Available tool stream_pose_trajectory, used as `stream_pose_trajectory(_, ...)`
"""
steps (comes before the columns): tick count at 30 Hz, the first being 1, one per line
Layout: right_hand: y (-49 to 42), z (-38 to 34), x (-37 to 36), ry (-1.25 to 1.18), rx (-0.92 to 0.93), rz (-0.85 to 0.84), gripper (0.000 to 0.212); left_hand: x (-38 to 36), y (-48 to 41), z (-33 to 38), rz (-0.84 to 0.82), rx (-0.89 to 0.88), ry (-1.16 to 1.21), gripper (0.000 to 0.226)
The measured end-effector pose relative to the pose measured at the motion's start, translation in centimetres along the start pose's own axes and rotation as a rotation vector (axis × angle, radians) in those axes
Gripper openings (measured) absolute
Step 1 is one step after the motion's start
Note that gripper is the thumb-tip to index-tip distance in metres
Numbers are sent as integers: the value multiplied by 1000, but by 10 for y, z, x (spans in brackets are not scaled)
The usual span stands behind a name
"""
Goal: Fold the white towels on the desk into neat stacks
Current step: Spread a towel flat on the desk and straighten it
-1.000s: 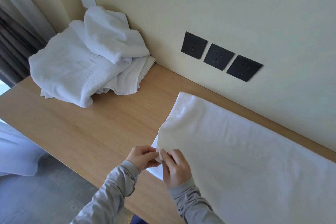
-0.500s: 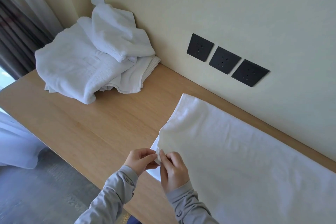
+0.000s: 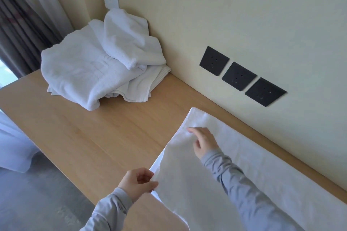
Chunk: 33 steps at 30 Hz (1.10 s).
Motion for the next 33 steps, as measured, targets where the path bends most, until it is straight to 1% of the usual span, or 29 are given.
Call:
stream_pose_trajectory(3,-62,15,6,308,73,-240,56,4,-1,-6,29,7,-3,10)
stream_pose_trajectory(6,-97,20,-2,522,133,-443,56,8,-3,-10,45,13,-16,12)
stream_pose_trajectory(9,-113,26,-14,649,180,-582,53,11,-5,-12,49,22,-37,13)
stream_pose_trajectory(11,-122,30,-21,722,262,-628,47,12,-7,-13,49,30,-37,15)
stream_pose_trajectory(13,-131,33,-24,788,318,-638,46,13,-7,-13,49,38,-34,15)
stream_pose_trajectory(15,-141,36,-22,785,305,-636,42,14,-5,-12,51,44,-37,14)
stream_pose_trajectory(19,-156,44,-7,772,324,-579,39,16,-4,-18,48,55,-29,26)
stream_pose_trajectory(24,-157,56,4,698,365,-489,24,17,-6,-25,72,58,-14,18)
stream_pose_trajectory(26,-155,59,3,706,424,-458,20,17,-6,-25,77,59,-22,12)
stream_pose_trajectory(27,-153,62,2,715,453,-433,19,17,-6,-26,78,58,-27,13)
stream_pose_trajectory(29,-152,65,1,727,485,-362,17,18,-8,-26,72,62,-49,18)
stream_pose_trajectory(31,-152,66,4,725,503,-292,19,18,-9,-26,72,65,-69,15)
stream_pose_trajectory(33,-152,65,5,734,526,-274,21,18,-9,-24,72,73,-75,13)
Point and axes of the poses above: each hand's wrist, its own y-axis away from the middle knuckle, its own x-axis out of the back of the hand, z = x × y, the point moved 2 cm from there along -y, towards the middle knuckle, and after that the axes turned 6 degrees about y, right-handed, at the moved point
